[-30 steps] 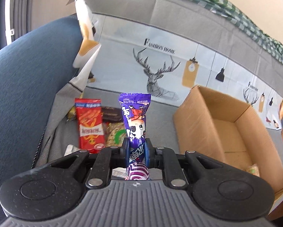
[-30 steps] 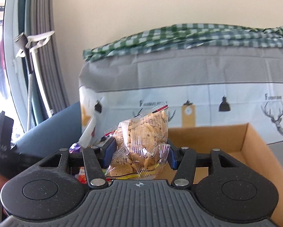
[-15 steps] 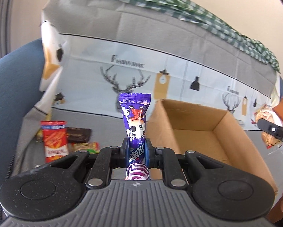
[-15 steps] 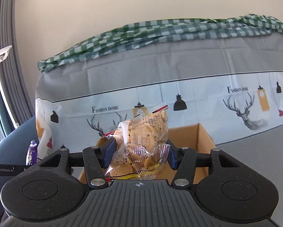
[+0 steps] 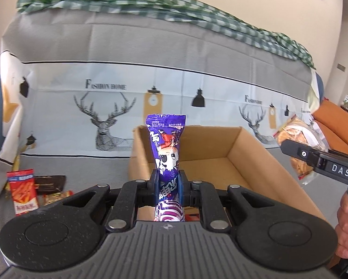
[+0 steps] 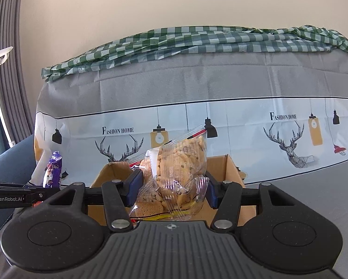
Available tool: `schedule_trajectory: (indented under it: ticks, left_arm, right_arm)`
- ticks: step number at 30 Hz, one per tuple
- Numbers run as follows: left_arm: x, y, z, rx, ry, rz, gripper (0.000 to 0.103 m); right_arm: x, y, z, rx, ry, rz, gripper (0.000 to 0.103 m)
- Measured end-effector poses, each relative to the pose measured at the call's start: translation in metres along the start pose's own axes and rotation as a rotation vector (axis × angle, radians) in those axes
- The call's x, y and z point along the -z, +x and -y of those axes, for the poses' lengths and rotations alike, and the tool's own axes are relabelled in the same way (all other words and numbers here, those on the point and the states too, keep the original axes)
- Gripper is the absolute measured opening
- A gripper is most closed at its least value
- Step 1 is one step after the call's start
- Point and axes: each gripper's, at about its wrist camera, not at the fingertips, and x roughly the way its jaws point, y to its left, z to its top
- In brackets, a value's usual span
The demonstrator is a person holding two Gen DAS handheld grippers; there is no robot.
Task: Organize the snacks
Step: 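Lift both held snacks and carry them over the cardboard box, then lower both snacks into the box and open both tools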
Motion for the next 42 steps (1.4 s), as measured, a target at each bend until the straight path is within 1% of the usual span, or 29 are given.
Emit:
schedule_trajectory:
  ticks: [8,23,32,42]
  left_arm:
    - [0.004,0.013,0.015,0.031,0.033,-0.025,0.016]
    - [0.002,0.037,0.029,0.054,0.040,-0.052,0.016]
    - [0.004,0.042,0.037,0.076,0.055,-0.066,0.016]
    - [0.005,0.044,0.039,0.076,0.057,-0.066,0.016]
  right_arm:
    - [0.001,0.000,0.003,0.015,0.010,-0.004,0.057]
    - [0.005,0.011,-0.002,0.030,-0.012,-0.034,0.057]
    - [0.005,0.020,-0.003,0.056,-0.013,-0.047,0.057]
    - [0.007,0.021,-0.005,0.056,-0.038,-0.049,0.057]
